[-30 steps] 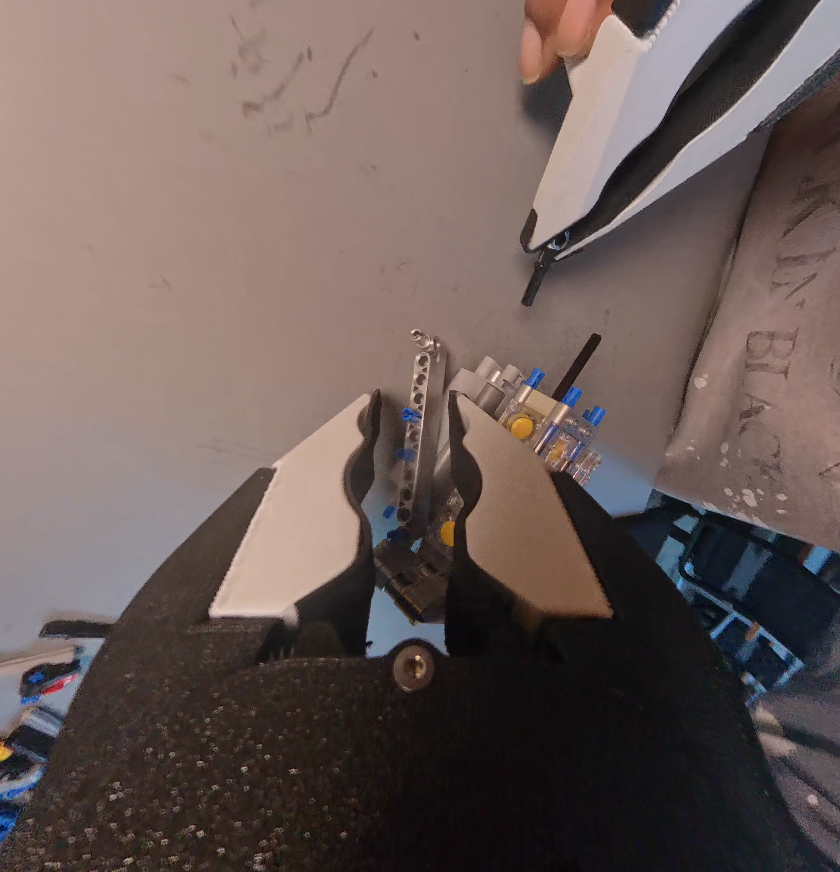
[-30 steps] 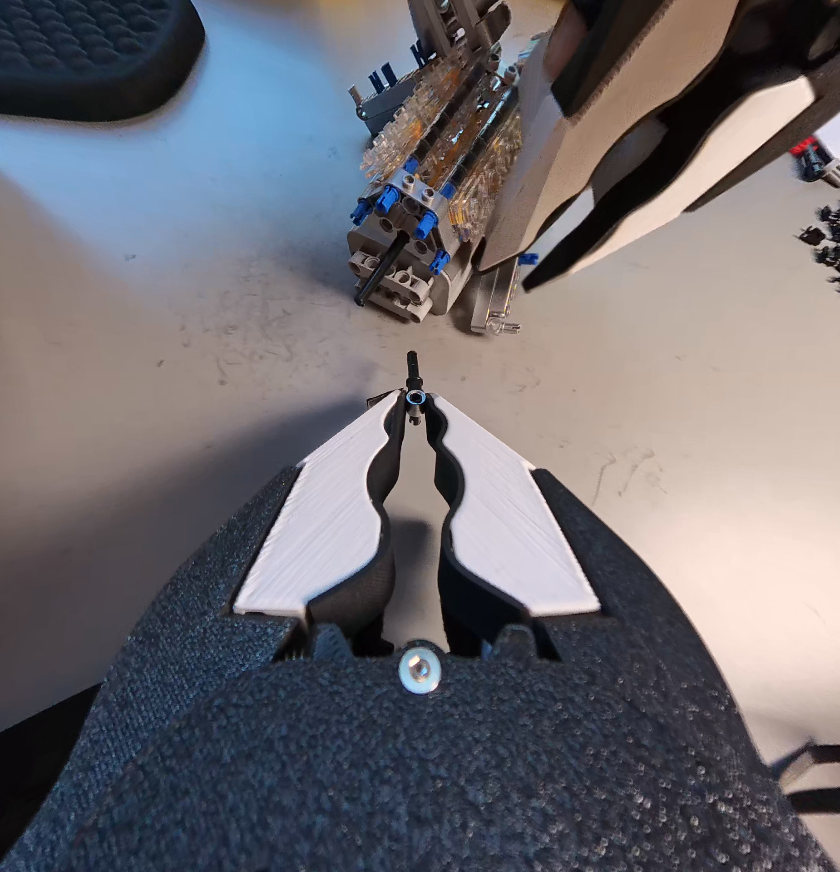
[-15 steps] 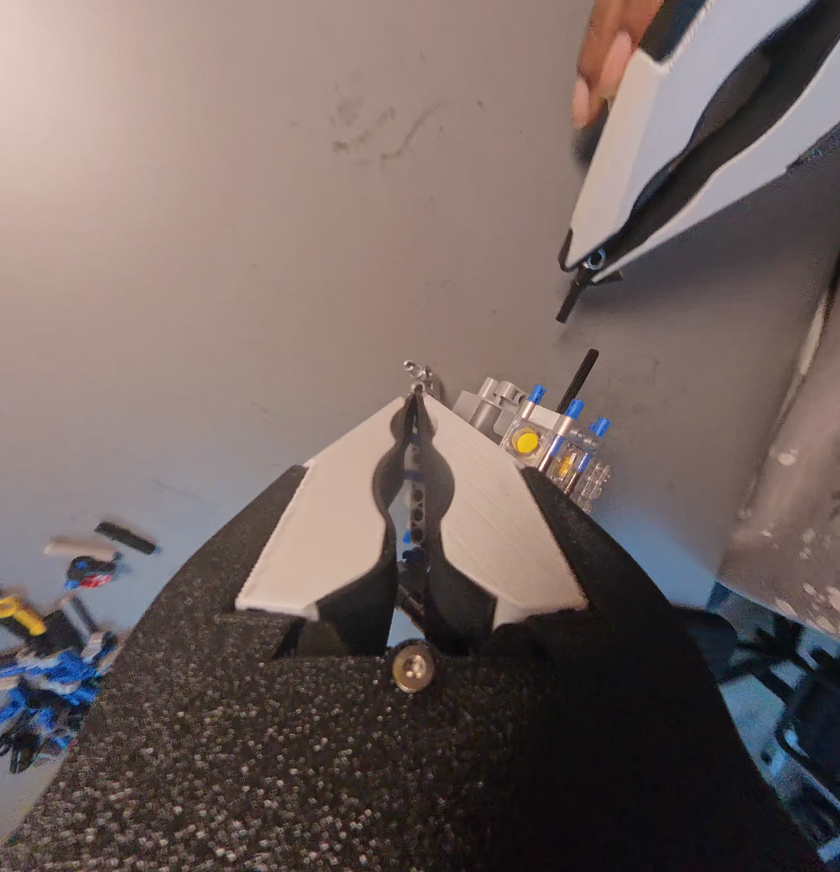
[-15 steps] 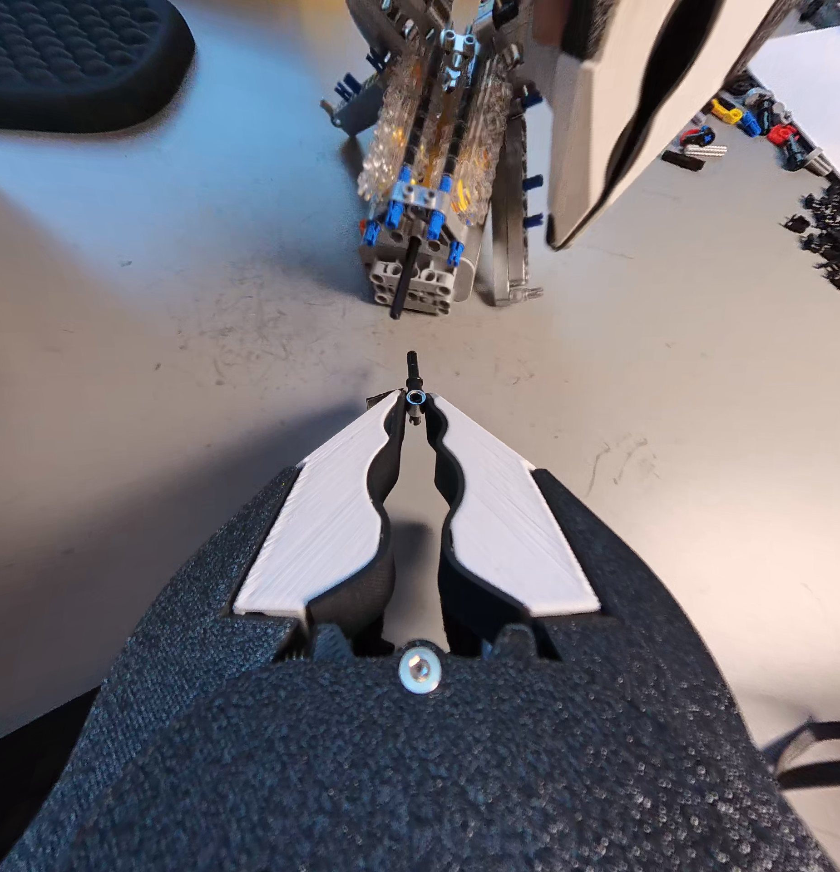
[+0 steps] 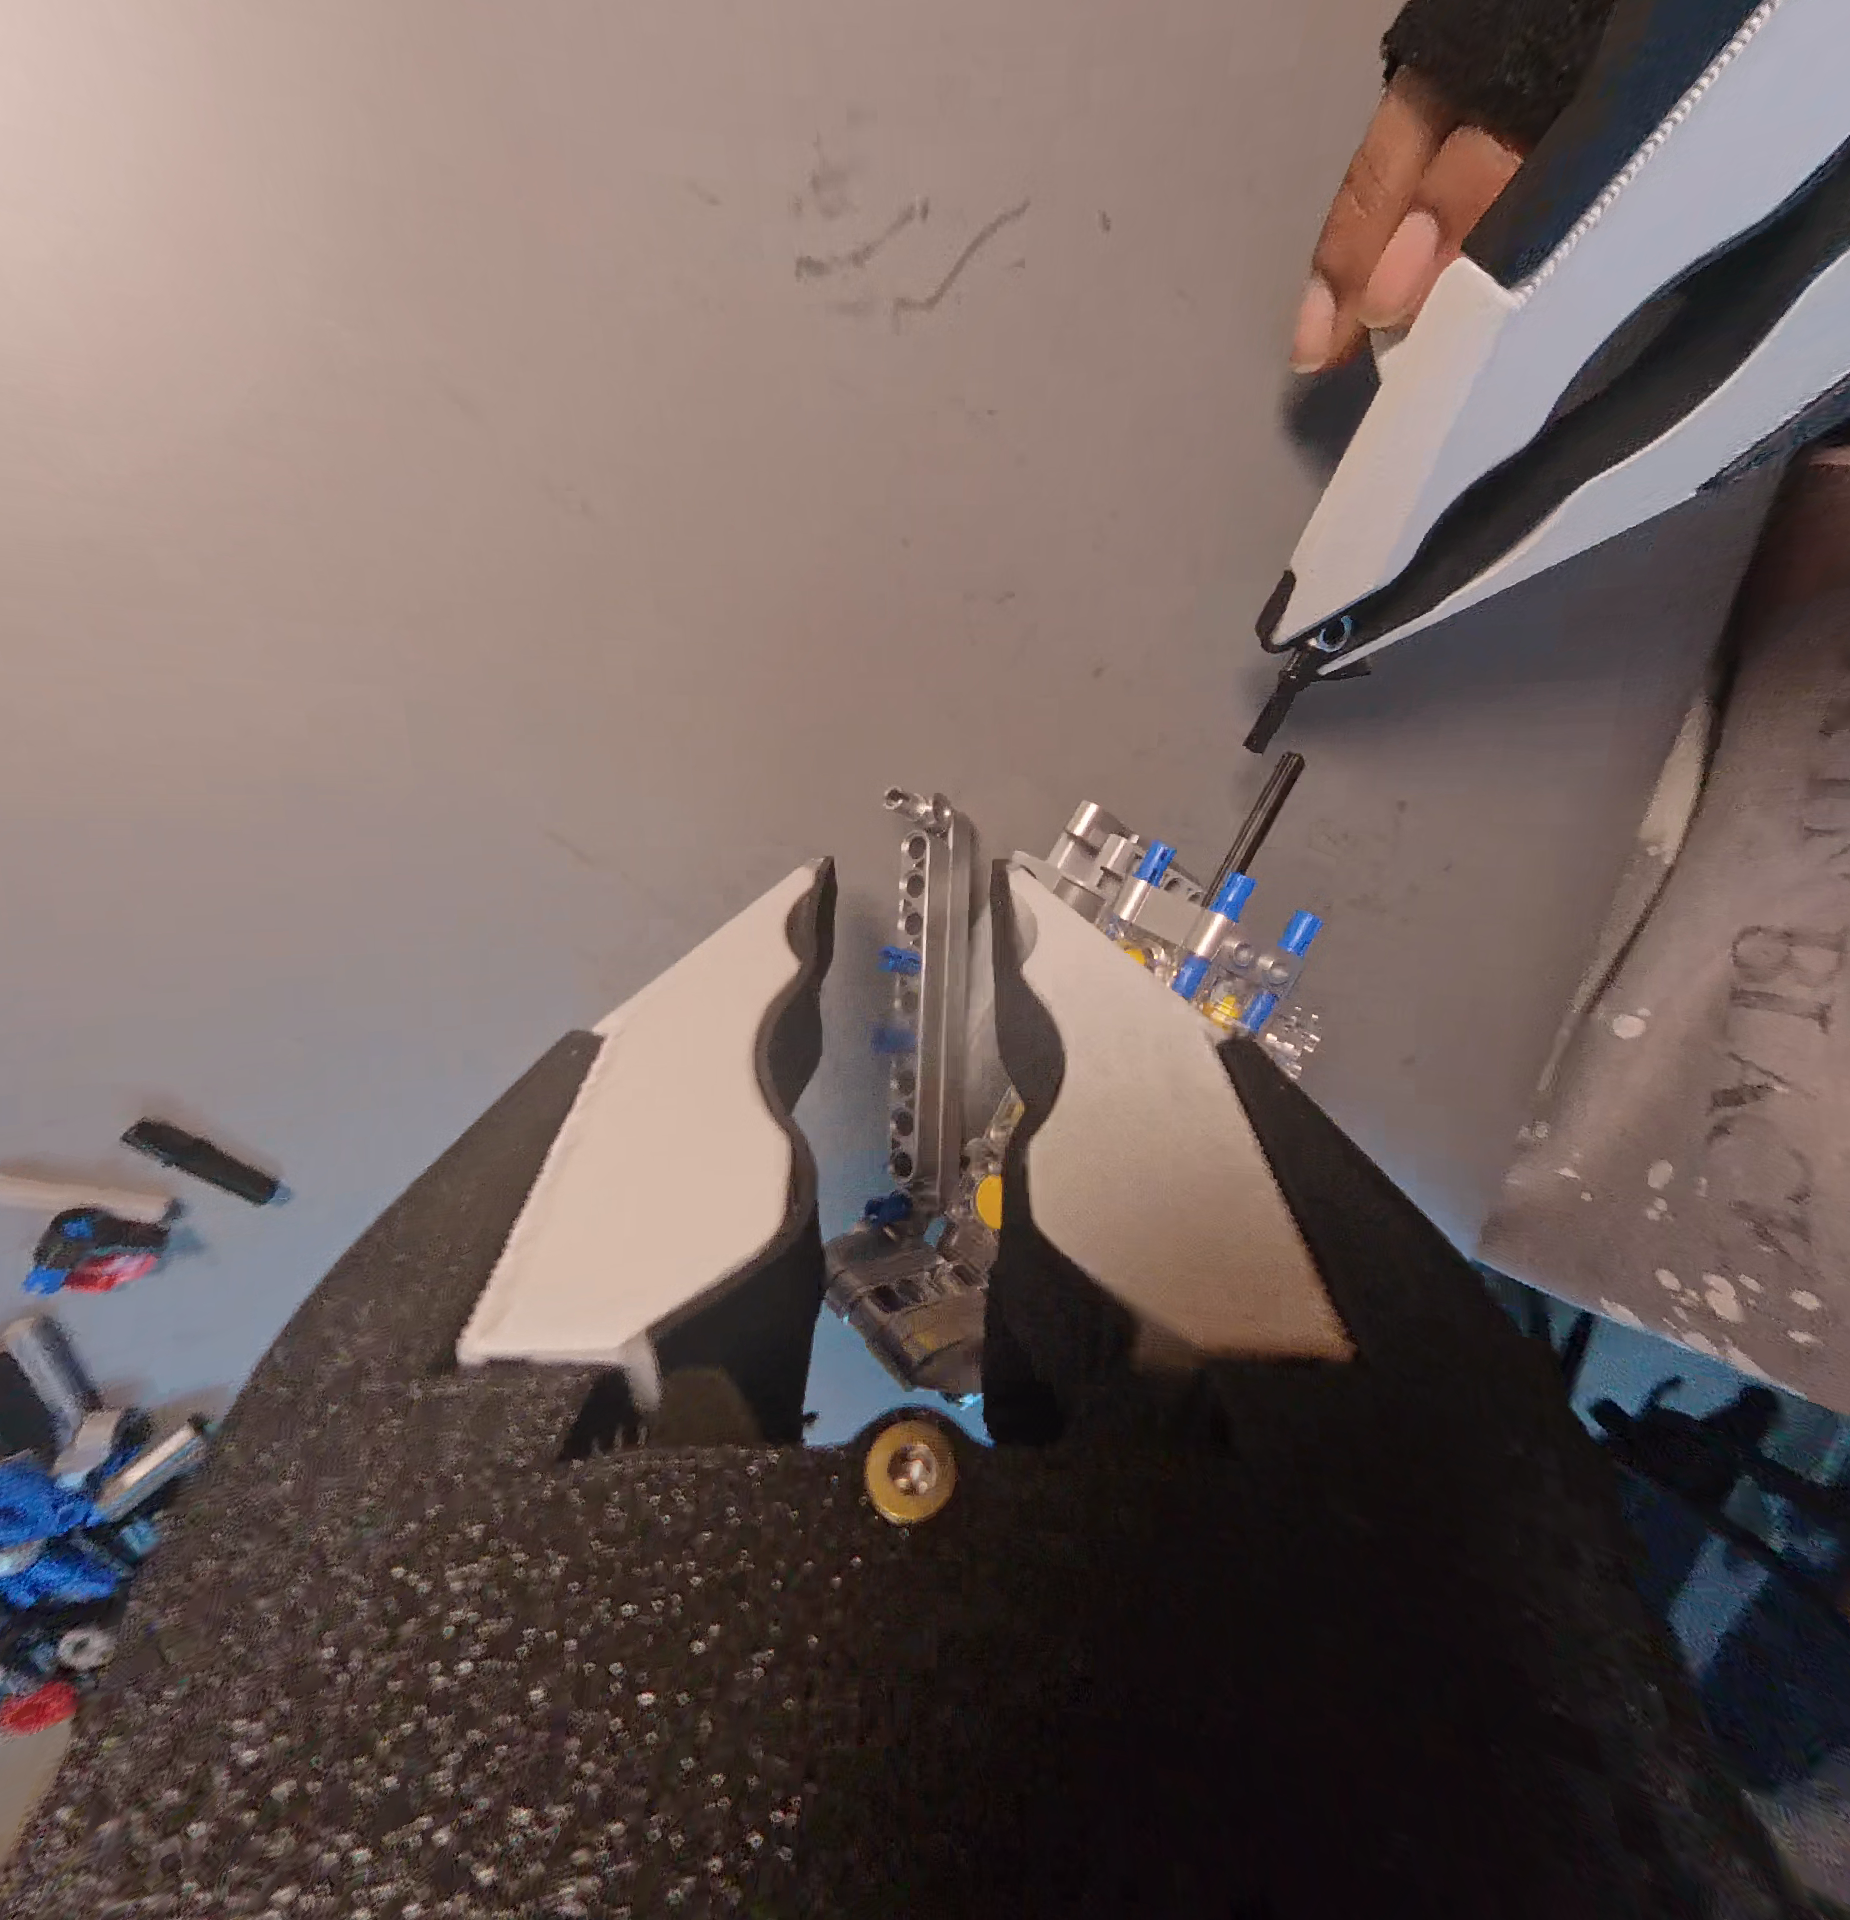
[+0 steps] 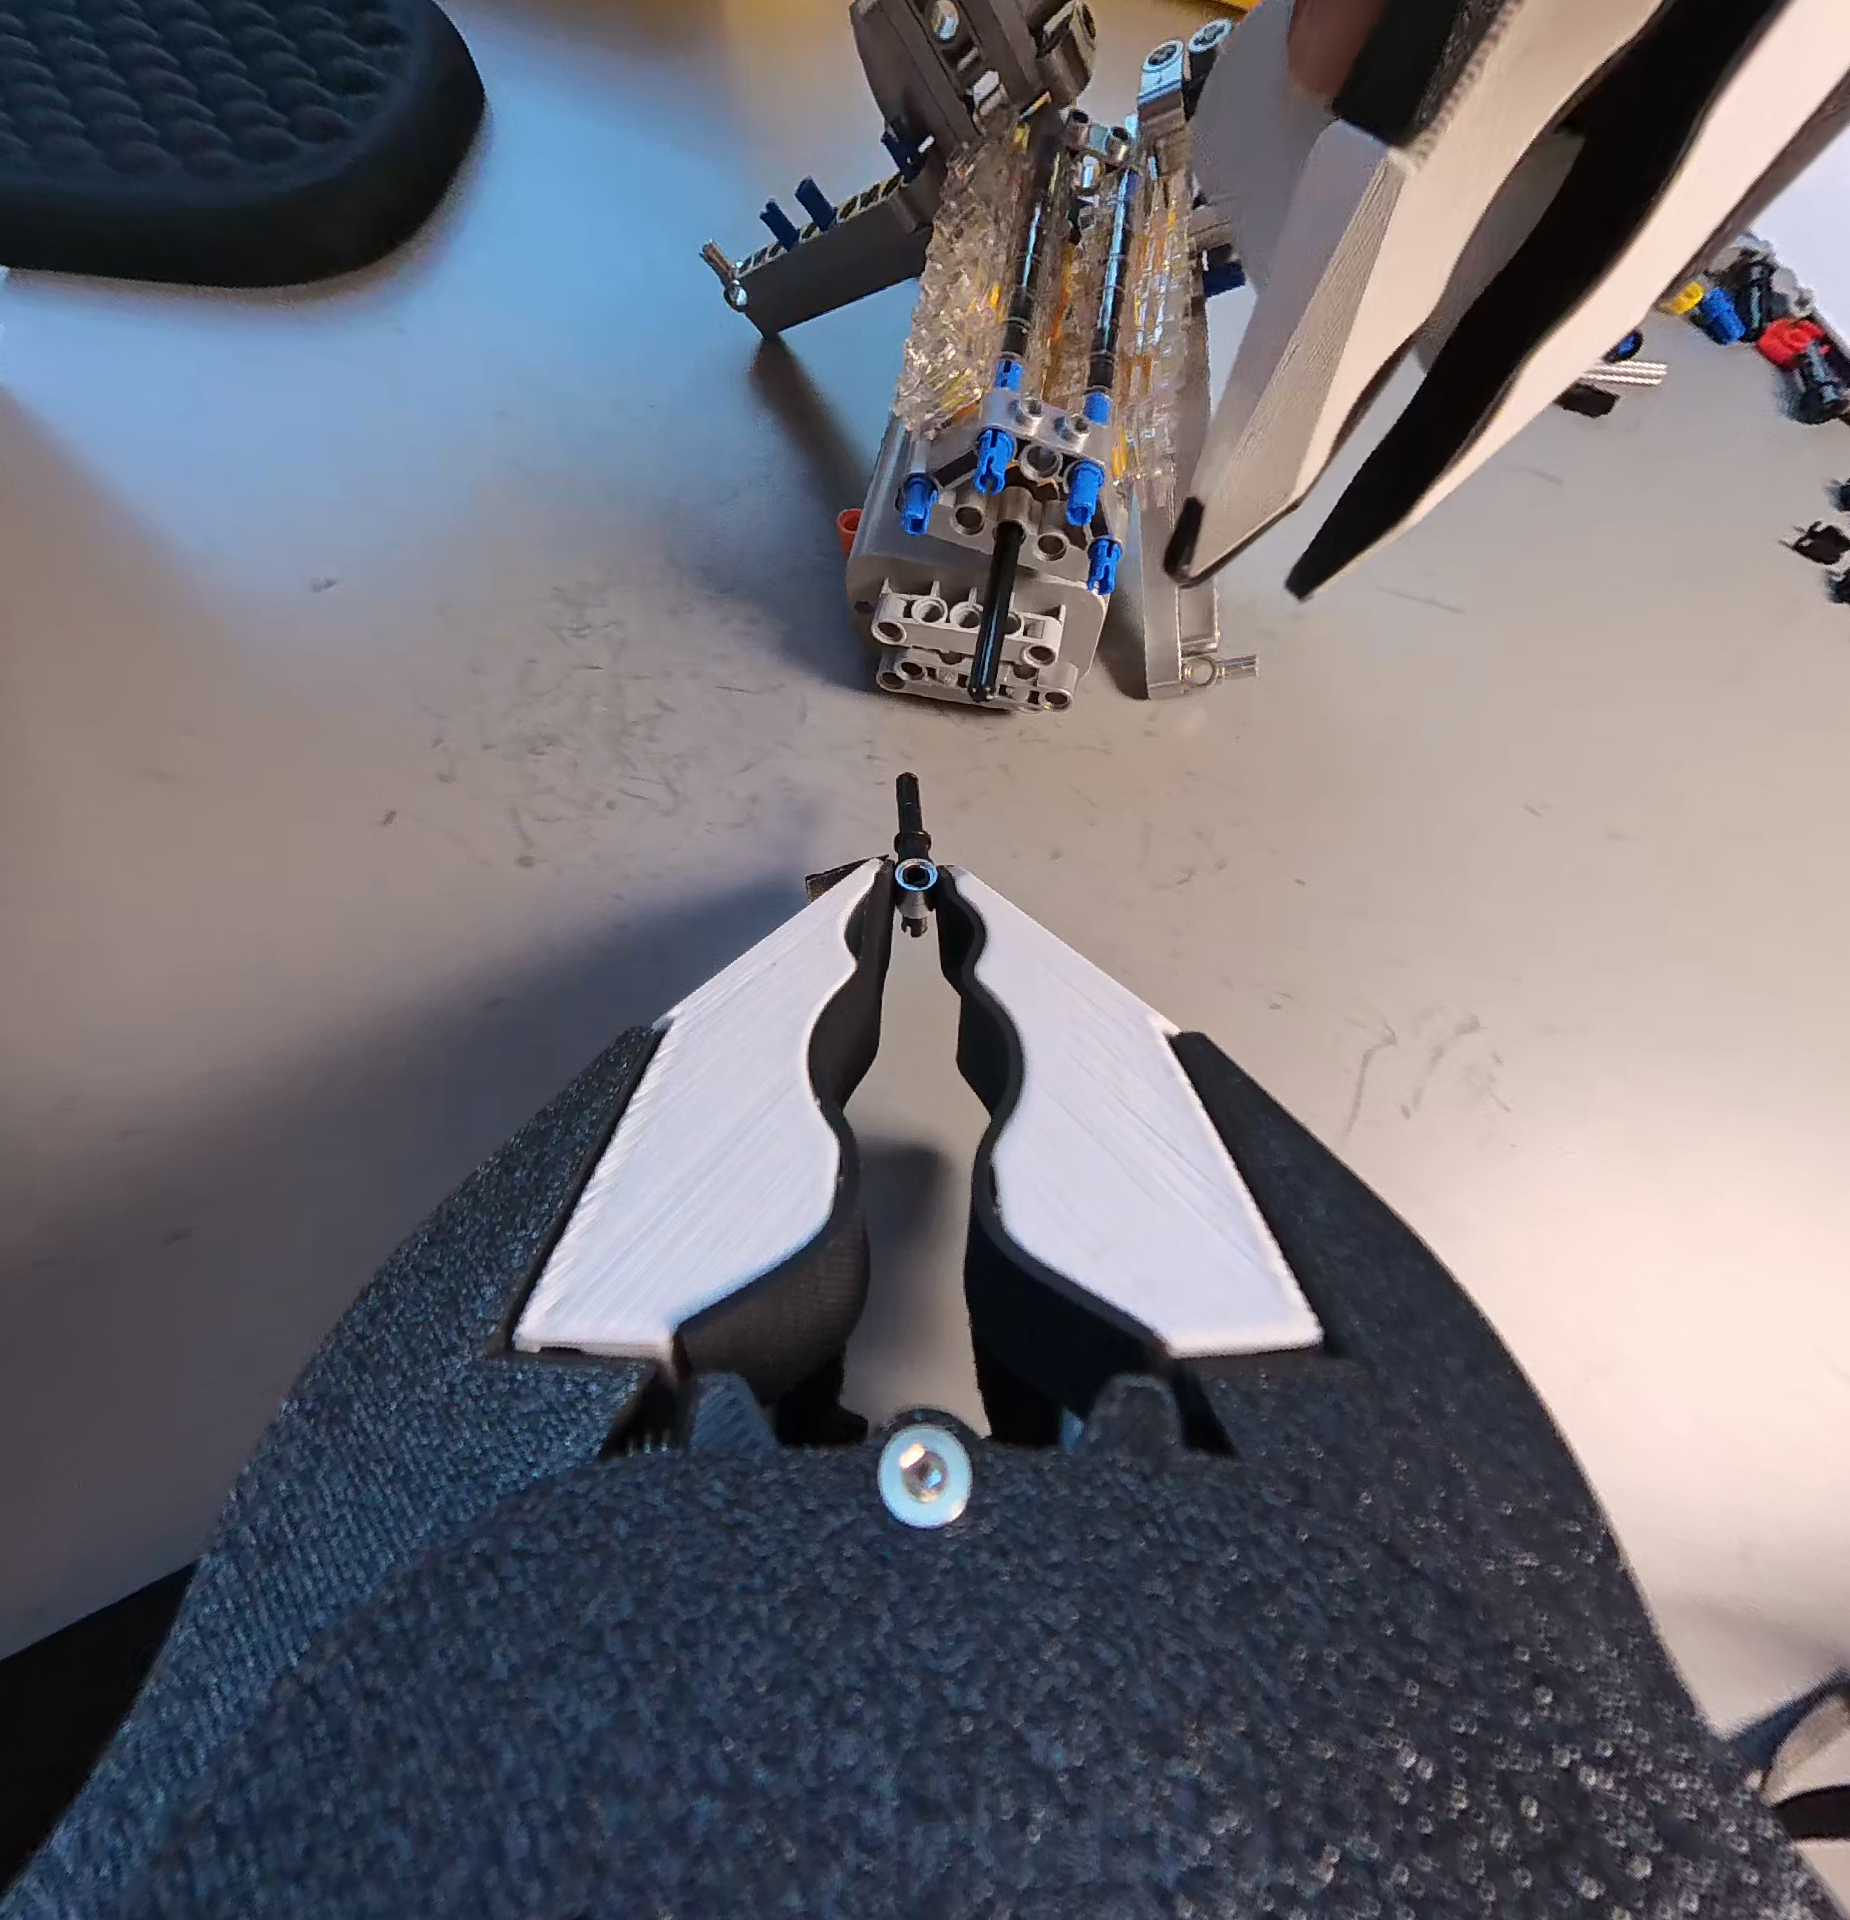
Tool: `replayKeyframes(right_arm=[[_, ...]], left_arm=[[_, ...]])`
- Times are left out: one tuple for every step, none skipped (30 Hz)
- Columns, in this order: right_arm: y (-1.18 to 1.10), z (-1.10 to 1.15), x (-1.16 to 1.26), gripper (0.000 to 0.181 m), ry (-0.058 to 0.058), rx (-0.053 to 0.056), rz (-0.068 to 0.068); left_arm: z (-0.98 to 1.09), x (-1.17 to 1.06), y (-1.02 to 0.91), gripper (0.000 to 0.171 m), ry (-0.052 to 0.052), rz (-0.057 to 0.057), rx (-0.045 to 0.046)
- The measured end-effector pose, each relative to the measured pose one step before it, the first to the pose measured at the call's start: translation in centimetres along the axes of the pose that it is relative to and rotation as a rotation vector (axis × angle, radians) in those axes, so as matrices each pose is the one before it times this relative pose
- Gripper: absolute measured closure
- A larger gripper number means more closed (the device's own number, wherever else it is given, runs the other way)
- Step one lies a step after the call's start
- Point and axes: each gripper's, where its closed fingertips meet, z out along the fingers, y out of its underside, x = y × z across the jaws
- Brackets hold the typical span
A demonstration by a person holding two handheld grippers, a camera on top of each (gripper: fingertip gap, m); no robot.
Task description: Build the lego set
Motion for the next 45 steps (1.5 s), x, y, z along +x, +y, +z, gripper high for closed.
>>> replayKeyframes(right_arm=[[0.003,-0.046,-0.065,0.175,-0.0016,0.0025,-0.0020],[0.025,-0.044,-0.035,0.175,-0.0012,0.0012,-0.0003],[0.036,-0.034,0.009,0.175,-0.0003,0.0003,0.0009],[0.012,-0.015,0.006,0.175,-0.0001,-0.0001,0.0009],[0.004,-0.008,-0.005,0.175,-0.0007,0.0003,0.0000],[-0.006,-0.009,-0.017,0.175,0.0004,0.0001,-0.0019],[0.032,-0.011,-0.021,0.175,0.0007,-0.0013,-0.0026],[0.039,0.004,-0.014,0.175,0.0010,-0.0021,-0.0016],[0.061,0.002,0.002,0.175,0.0021,-0.0028,-0.0006],[0.035,0.003,0.023,0.175,0.0018,-0.0014,0.0002],[-0.012,-0.006,0.022,0.175,0.0012,0.0005,0.0006],[-0.005,-0.016,0.037,0.175,0.0022,0.0006,0.0011],[0.006,-0.023,0.053,0.175,0.0034,0.0000,0.0025],[0.011,-0.018,0.047,0.175,0.0026,0.0004,0.0031],[0.010,-0.009,0.024,0.175,0.0018,-0.0003,0.0027],[0.011,0.022,0.056,0.175,0.0024,-0.0003,0.0025],[0.039,0.043,0.033,0.175,0.0008,-0.0026,0.0030],[0.028,0.061,0.026,0.175,0.0007,-0.0030,0.0023],[0.036,0.045,0.002,0.175,0.0010,-0.0025,0.0002],[0.004,0.033,-0.005,0.175,0.0006,-0.0005,-0.0008],[-0.004,0.018,-0.013,0.175,0.0008,0.0003,-0.0005],[-0.006,0.005,-0.012,0.175,-0.0001,0.0002,0.0002],[0.008,0.029,-0.024,0.175,-0.0020,-0.0007,0.0013],[0.006,0.034,-0.019,0.175,-0.0018,-0.0010,0.0015],[0.032,0.041,-0.028,0.175,-0.0017,-0.0016,-0.0001],[0.030,0.029,-0.048,0.175,-0.0015,-0.0018,-0.0019],[0.008,0.017,-0.050,0.175,-0.0011,-0.0012,-0.0028],[0.006,0.013,-0.045,0.175,-0.0010,-0.0004,-0.0026],[0.000,-0.003,-0.035,0.175,-0.0009,0.0003,-0.0018],[-0.011,-0.015,-0.025,0.175,-0.0011,0.0013,-0.0016],[-0.012,-0.017,-0.039,0.175,-0.0020,0.0015,-0.0003],[-0.011,-0.017,-0.014,0.175,-0.0013,0.0014,0.0007],[-0.003,-0.004,0.000,0.175,-0.0013,0.0008,0.0012],[0.000,-0.004,-0.013,0.175,-0.0016,0.0003,0.0012],[0.000,0.002,0.001,0.175,-0.0007,-0.0002,0.0004],[0.031,0.005,-0.016,0.175,-0.0002,-0.0011,-0.0013],[0.041,0.001,-0.031,0.175,0.0004,-0.0019,-0.0024],[0.022,0.001,-0.022,0.175,0.0011,-0.0011,-0.0024],[0.015,0.006,-0.020,0.175,0.0004,-0.0009,-0.0021],[0.004,0.000,0.000,0.175,0.0001,-0.0005,-0.0011],[0.006,-0.007,0.001,0.175,0.0004,0.0000,0.0001],[-0.012,-0.008,0.020,0.175,0.0004,0.0007,0.0006],[-0.009,-0.016,0.024,0.175,0.0007,0.0011,0.0012],[-0.021,-0.020,0.031,0.175,0.0013,0.0014,0.0014],[-0.031,-0.029,0.033,0.175,0.0016,0.0019,0.0010]], left_arm=[[0.256,0.352,0.180,0.141,0.0460,-0.0042,-0.03092],[0.269,0.227,0.284,0.141,0.0338,0.0009,-0.03430],[0.323,-0.033,0.346,0.146,0.0172,-0.0035,-0.03523],[0.365,-0.157,0.356,0.147,0.0089,-0.0101,-0.03509],[0.312,0.095,0.251,0.148,0.0220,-0.0125,-0.02779],[0.193,0.279,0.118,0.151,0.0239,-0.0030,-0.01753],[0.126,0.178,0.058,0.151,0.0059,0.0094,-0.01293],[0.064,0.109,0.007,0.156,-0.0065,0.0137,-0.00920],[0.063,-0.035,0.042,0.162,-0.0213,0.0180,-0.01029],[0.065,-0.051,0.035,0.162,-0.0255,0.0146,-0.00683],[0.009,0.004,-0.029,0.162,-0.0255,0.0088,0.00057],[-0.082,-0.029,-0.095,0.163,-0.0349,0.0115,0.00820],[-0.219,-0.079,-0.216,0.163,-0.0445,0.0132,0.01890],[-0.407,-0.181,-0.421,0.165,-0.0540,0.0138,0.03423],[-0.561,-0.241,-0.516,0.171,-0.0593,0.0124,0.03956],[-0.548,-0.378,-0.312,0.171,-0.0639,0.0089,0.02574],[-0.435,-0.480,-0.114,0.171,-0.0674,0.0108,0.01600],[-0.280,-0.231,-0.012,0.171,-0.0466,0.0067,0.01239],[-0.125,0.081,0.109,0.171,-0.0219,-0.0030,0.00653],[-0.046,0.055,0.219,0.171,-0.0198,-0.0052,0.00030],[-0.034,-0.007,0.193,0.171,-0.0179,-0.0051,0.00281],[-0.045,-0.005,0.127,0.171,-0.0071,-0.0141,0.00721],[-0.020,-0.006,0.137,0.171,0.0048,-0.0200,0.00383],[-0.017,-0.146,0.066,0.171,0.0031,-0.0143,0.00567],[-0.008,-0.163,-0.085,0.171,0.0046,-0.0069,0.01064],[0.036,0.174,0.030,0.165,0.0306,-0.0084,-0.00231],[0.085,0.476,0.238,0.160,0.0528,-0.0110,-0.02224],[0.149,0.296,0.160,0.155,0.0420,-0.0034,-0.02180],[0.144,0.026,-0.105,0.151,0.0192,0.0074,-0.00725],[0.145,0.175,-0.099,0.151,0.0282,0.0085,-0.00948],[0.174,0.344,0.074,0.151,0.0409,0.0016,-0.02214],[0.206,0.206,0.207,0.149,0.0333,-0.0013,-0.02975],[0.256,0.106,0.290,0.148,0.0269,-0.0022,-0.03165],[0.312,0.143,0.259,0.151,0.0306,-0.0052,-0.02775],[0.351,0.085,0.275,0.155,0.0253,-0.0051,-0.02853],[0.359,-0.069,0.370,0.158,0.0079,0.0004,-0.03206],[0.302,0.006,0.333,0.159,0.0069,0.0034,-0.02884],[0.248,0.203,0.236,0.159,0.0149,0.0018,-0.02110],[0.209,0.255,0.172,0.159,0.0126,0.0071,-0.01549],[0.160,0.227,0.120,0.160,0.0029,0.0147,-0.01232],[0.096,0.141,0.063,0.160,-0.0099,0.0178,-0.00764],[0.059,0.084,0.043,0.160,-0.0164,0.0138,-0.00488],[0.014,0.059,0.021,0.160,-0.0180,0.0051,-0.00255],[-0.021,0.030,0.007,0.160,-0.0207,0.0038,0.00089],[-0.056,0.031,0.006,0.161,-0.0229,0.0041,0.00517]])
